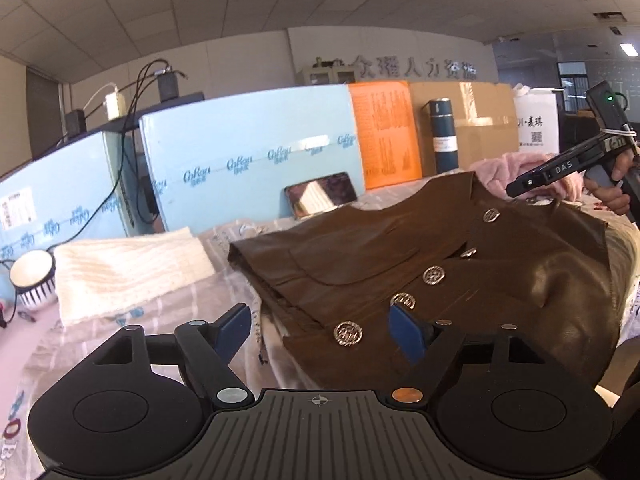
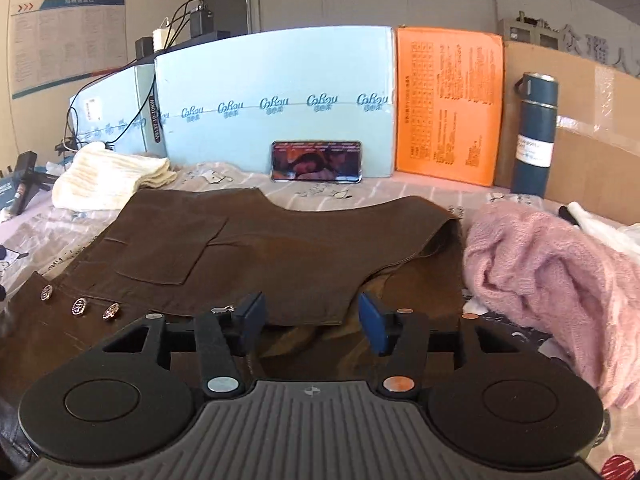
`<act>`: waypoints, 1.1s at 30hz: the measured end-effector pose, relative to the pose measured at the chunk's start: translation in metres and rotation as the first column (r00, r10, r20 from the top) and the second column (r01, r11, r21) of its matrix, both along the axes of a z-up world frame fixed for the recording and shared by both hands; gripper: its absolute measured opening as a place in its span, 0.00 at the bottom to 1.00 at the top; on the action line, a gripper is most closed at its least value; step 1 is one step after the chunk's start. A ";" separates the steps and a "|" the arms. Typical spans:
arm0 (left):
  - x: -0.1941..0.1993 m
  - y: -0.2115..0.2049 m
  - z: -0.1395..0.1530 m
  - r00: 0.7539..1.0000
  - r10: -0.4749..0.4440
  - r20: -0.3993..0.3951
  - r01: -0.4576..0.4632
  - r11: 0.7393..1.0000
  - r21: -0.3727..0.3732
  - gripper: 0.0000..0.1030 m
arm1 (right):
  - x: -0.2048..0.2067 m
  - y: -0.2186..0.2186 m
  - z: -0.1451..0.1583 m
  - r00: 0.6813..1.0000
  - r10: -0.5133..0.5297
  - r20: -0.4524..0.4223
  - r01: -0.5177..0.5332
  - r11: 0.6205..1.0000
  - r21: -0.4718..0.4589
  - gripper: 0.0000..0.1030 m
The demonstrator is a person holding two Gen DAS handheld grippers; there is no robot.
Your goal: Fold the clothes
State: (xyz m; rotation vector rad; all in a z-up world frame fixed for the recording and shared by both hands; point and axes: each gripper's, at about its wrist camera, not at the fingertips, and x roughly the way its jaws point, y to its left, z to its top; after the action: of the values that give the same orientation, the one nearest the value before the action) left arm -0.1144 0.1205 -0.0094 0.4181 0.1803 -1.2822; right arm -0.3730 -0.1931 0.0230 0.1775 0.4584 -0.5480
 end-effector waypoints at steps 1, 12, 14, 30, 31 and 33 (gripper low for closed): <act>-0.007 -0.001 0.000 0.999 -0.033 0.014 0.033 0.999 -0.001 0.83 | -0.007 0.003 0.002 1.000 -0.010 0.007 0.010 1.000 -0.021 0.56; -0.090 0.001 -0.017 0.918 -0.334 0.216 0.319 0.942 0.102 0.91 | -0.101 0.045 -0.003 0.999 -0.040 0.003 0.040 0.991 -0.125 0.89; -0.106 0.004 -0.026 0.892 -0.364 0.268 0.336 0.930 0.146 0.92 | -0.112 0.053 -0.011 0.997 -0.069 -0.025 0.064 0.987 -0.146 0.92; -0.128 0.007 -0.099 0.759 -0.254 0.599 0.097 0.955 0.282 0.92 | -0.135 0.045 -0.054 0.990 -0.094 -0.102 0.087 0.994 -0.073 0.92; -0.127 0.007 -0.098 0.769 -0.258 0.586 0.105 0.954 0.282 0.92 | -0.133 0.045 -0.052 0.993 -0.065 -0.095 0.059 0.996 -0.066 0.92; -0.123 0.011 -0.089 0.814 -0.265 0.517 0.140 0.953 0.267 0.92 | -0.131 0.047 -0.044 0.998 0.006 -0.068 -0.010 0.998 -0.058 0.92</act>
State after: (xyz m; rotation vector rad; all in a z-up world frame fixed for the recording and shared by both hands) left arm -0.2376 0.1319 -0.0986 1.0023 -0.2228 -1.3045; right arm -0.5041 -0.1458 -0.0208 0.1014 0.5080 -0.5599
